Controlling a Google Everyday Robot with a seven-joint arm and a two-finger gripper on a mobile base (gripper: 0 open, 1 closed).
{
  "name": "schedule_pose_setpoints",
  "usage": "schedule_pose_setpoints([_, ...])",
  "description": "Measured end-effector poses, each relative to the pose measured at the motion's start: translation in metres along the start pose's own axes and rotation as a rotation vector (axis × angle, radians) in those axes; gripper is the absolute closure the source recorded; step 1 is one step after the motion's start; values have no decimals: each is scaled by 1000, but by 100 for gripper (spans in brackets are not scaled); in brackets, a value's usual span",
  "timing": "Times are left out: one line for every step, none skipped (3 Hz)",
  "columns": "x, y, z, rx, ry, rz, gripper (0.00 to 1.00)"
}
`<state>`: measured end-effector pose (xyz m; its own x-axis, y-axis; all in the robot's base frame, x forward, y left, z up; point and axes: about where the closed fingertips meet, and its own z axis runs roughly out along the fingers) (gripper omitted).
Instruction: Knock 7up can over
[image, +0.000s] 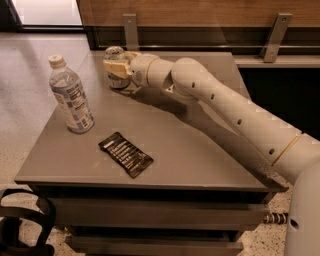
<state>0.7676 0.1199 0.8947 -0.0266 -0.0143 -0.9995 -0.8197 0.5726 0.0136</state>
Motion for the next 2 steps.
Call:
schedule_pose_setpoints([-17, -4, -13, -24, 46, -32, 100])
schedule_pose_setpoints([-39, -14, -35, -16, 108, -68, 100])
